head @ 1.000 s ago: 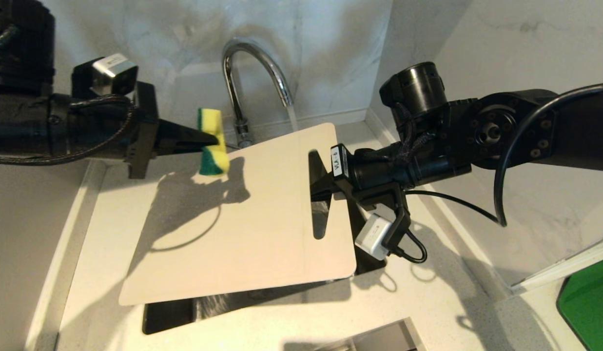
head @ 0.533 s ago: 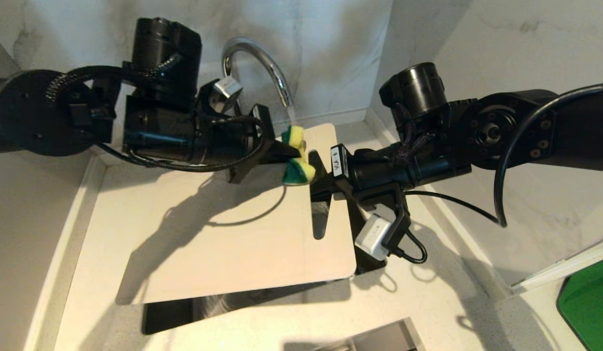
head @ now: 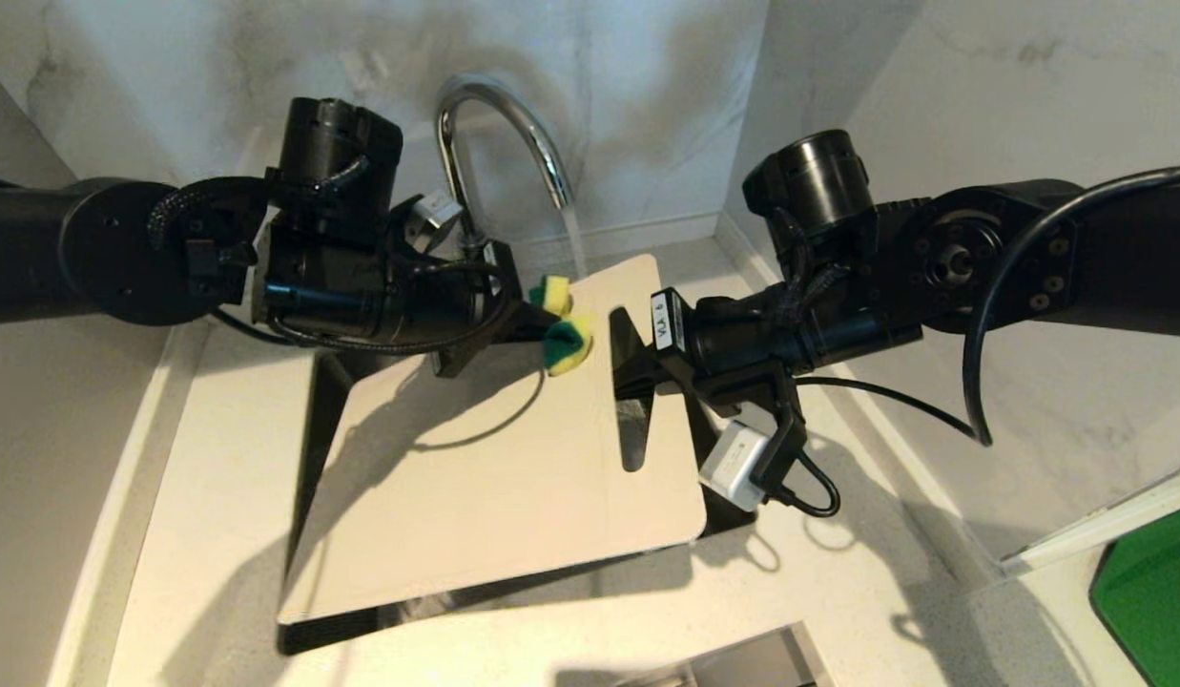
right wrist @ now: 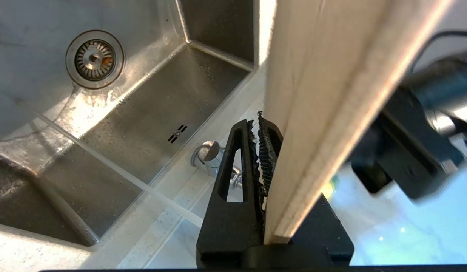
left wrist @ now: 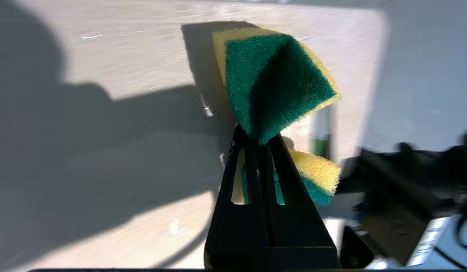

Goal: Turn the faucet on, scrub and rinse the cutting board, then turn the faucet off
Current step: Scrub the cutting board underwater

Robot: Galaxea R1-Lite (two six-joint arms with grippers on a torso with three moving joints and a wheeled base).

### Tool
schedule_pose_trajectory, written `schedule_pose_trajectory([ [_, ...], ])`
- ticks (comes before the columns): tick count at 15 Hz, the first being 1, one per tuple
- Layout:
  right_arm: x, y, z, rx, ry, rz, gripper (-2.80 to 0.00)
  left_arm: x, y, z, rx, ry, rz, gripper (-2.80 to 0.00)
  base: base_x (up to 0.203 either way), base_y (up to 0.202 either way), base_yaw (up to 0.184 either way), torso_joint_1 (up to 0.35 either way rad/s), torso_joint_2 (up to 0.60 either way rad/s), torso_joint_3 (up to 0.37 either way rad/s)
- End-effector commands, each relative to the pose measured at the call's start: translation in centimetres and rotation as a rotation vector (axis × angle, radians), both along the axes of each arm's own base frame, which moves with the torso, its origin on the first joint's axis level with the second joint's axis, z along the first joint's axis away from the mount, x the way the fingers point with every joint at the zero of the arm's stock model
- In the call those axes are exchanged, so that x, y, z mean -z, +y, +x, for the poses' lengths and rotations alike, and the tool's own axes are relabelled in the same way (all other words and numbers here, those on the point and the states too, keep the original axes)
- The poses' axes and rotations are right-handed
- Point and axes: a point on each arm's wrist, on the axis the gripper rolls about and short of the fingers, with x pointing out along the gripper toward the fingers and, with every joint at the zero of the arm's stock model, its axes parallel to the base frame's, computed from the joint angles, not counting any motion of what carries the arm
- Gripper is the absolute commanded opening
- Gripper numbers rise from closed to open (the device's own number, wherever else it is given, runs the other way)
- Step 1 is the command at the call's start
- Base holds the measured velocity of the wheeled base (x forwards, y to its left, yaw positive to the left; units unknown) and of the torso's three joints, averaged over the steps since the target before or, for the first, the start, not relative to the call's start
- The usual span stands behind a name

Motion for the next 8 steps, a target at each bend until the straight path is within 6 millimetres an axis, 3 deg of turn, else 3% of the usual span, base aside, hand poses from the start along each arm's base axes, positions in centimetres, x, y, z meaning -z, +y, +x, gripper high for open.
schedule_pose_trajectory([
  [1,-0.3,0.0,-0.1,-0.015,-0.023,0.004,-2.80,1.0,1.2,-0.9,-0.006,0.038,0.034,-2.80,0.000,0.000,0.000,0.000,0.00,0.000],
  [5,-0.8,-0.2,-0.4,-0.012,-0.034,0.010,-2.80,4.5,3.8,-1.3,-0.047,0.066,0.080,-2.80,0.000,0.000,0.000,0.000,0.00,0.000],
  [8,-1.0,-0.3,-0.7,-0.014,-0.041,0.014,-2.80,7.9,7.3,-1.0,-0.103,0.088,0.079,-2.80,0.000,0.000,0.000,0.000,0.00,0.000],
])
